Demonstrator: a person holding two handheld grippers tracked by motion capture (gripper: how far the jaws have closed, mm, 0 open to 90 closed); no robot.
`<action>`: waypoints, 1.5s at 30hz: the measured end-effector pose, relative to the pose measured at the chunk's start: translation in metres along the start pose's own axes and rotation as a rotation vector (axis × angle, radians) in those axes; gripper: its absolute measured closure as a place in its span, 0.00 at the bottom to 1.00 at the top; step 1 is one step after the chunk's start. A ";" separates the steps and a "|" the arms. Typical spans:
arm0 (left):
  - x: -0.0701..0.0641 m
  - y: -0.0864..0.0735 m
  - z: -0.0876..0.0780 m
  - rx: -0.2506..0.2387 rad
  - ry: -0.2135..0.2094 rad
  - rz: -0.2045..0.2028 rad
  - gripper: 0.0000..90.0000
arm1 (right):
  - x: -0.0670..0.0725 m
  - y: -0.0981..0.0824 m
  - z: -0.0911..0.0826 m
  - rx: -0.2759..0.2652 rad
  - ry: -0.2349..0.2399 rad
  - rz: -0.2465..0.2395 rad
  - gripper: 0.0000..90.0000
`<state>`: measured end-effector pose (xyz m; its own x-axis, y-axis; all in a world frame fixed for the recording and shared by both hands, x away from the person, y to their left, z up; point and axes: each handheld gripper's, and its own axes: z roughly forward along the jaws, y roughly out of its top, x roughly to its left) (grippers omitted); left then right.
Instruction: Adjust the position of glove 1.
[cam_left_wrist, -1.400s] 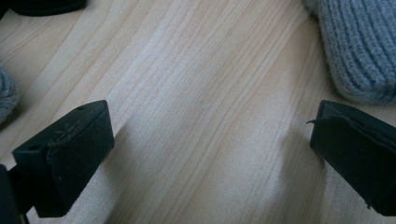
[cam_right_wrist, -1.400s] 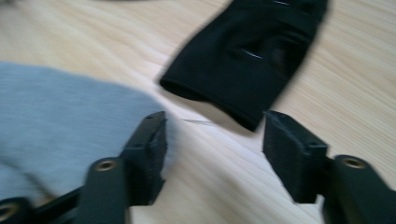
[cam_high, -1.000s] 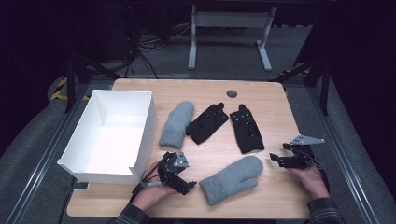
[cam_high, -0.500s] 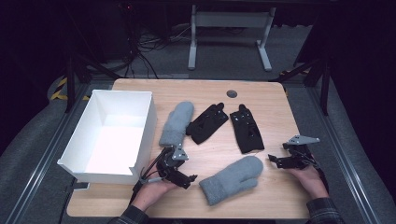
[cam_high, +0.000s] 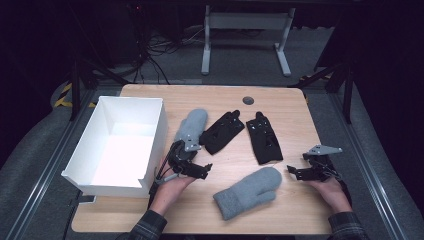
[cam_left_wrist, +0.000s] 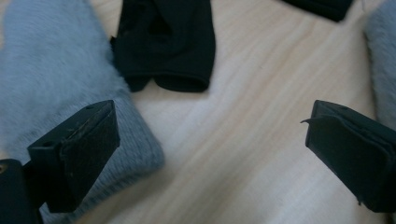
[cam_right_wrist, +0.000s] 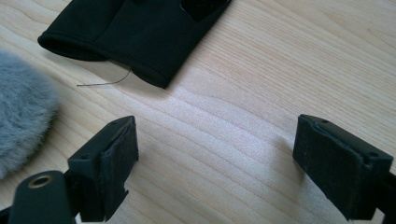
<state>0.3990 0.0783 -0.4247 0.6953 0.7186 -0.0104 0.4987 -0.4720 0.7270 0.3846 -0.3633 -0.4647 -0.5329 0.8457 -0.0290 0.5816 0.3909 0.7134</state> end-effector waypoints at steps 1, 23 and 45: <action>0.002 0.003 0.002 0.002 0.009 -0.004 0.05 | 0.000 0.000 0.000 0.000 0.000 0.000 0.16; 0.068 0.046 0.042 0.074 0.199 -0.185 0.35 | 0.000 0.000 0.000 0.000 0.000 0.001 0.16; 0.078 0.038 0.057 0.120 0.172 -0.258 0.93 | 0.001 0.000 0.000 -0.003 -0.001 0.003 0.16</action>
<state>0.5012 0.0876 -0.4370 0.4459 0.8930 -0.0602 0.7115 -0.3129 0.6292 0.3844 -0.3622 -0.4650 -0.5303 0.8474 -0.0273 0.5813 0.3869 0.7158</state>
